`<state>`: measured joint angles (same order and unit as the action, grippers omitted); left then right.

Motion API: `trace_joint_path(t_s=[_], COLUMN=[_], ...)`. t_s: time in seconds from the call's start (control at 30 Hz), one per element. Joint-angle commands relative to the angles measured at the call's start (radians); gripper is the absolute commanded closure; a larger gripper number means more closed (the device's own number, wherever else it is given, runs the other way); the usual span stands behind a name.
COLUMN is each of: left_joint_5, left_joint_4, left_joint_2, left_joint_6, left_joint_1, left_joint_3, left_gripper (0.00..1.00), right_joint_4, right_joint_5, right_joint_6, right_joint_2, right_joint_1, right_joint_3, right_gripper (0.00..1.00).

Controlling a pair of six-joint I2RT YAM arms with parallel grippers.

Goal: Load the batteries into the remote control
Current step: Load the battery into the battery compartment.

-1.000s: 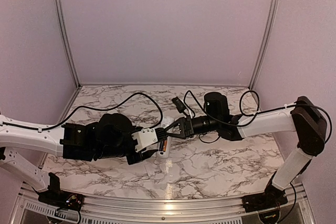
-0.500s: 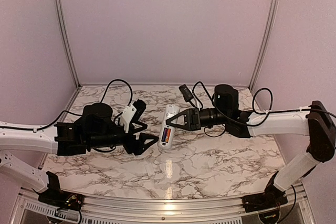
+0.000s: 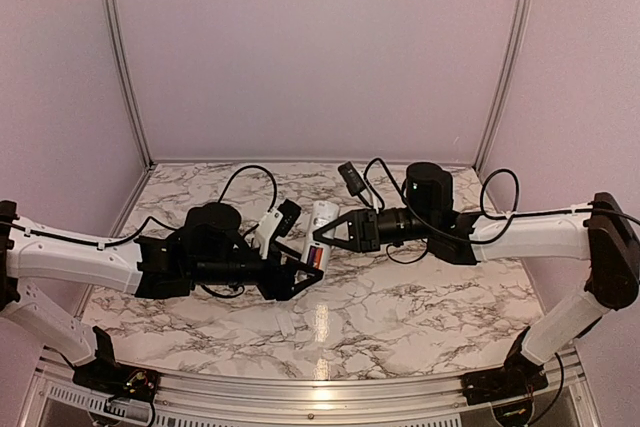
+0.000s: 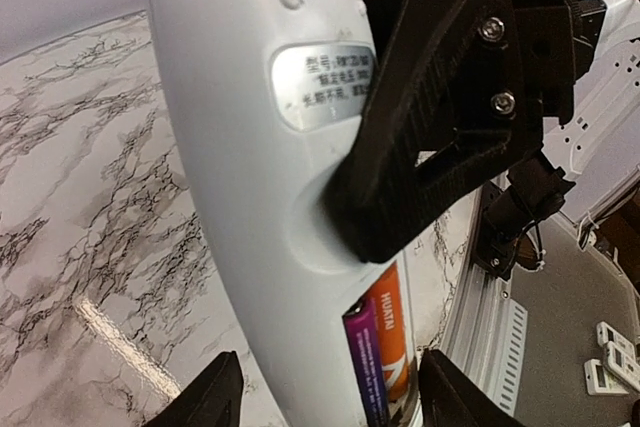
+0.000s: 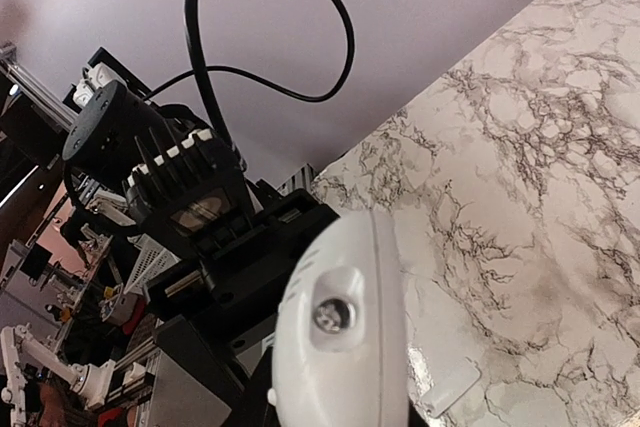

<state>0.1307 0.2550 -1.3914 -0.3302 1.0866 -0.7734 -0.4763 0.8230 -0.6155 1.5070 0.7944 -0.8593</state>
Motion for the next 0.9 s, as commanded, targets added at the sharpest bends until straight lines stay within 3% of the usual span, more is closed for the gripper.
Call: trace_joint_path(t_s=[0.0, 0.13, 0.33, 0.5, 0.7, 0.77, 0.87], left_joint_5=[0.008, 0.072, 0.108, 0.084, 0.059, 0.038, 0.035], left_joint_4=[0.051, 0.114, 0.141, 0.125, 0.066, 0.018, -0.025], left_joint_2=[-0.003, 0.007, -0.011, -0.026, -0.046, -0.057, -0.054], left_joint_6=[-0.049, -0.093, -0.122, -0.148, -0.133, -0.113, -0.076], left_joint_1=[-0.027, -0.054, -0.067, -0.091, -0.099, -0.099, -0.099], left_joint_3=[-0.017, 0.019, 0.022, 0.018, -0.006, -0.024, -0.038], left_gripper=[0.43, 0.47, 0.42, 0.57, 0.67, 0.67, 0.55], right_joint_4=[-0.018, -0.023, -0.047, -0.047, -0.058, -0.069, -0.060], right_joint_5=[0.005, 0.012, 0.023, 0.029, 0.031, 0.030, 0.017], right_joint_6=[0.012, 0.013, 0.000, -0.002, -0.017, -0.030, -0.037], right_joint_2=[-0.019, -0.022, -0.021, -0.022, -0.025, -0.027, -0.027], right_joint_1=[0.012, 0.013, 0.014, 0.014, 0.012, 0.009, 0.002], right_joint_3=[-0.030, -0.021, -0.013, -0.016, -0.017, -0.015, -0.015], right_gripper=[1.00, 1.00, 1.00, 1.00, 1.00, 1.00, 1.00])
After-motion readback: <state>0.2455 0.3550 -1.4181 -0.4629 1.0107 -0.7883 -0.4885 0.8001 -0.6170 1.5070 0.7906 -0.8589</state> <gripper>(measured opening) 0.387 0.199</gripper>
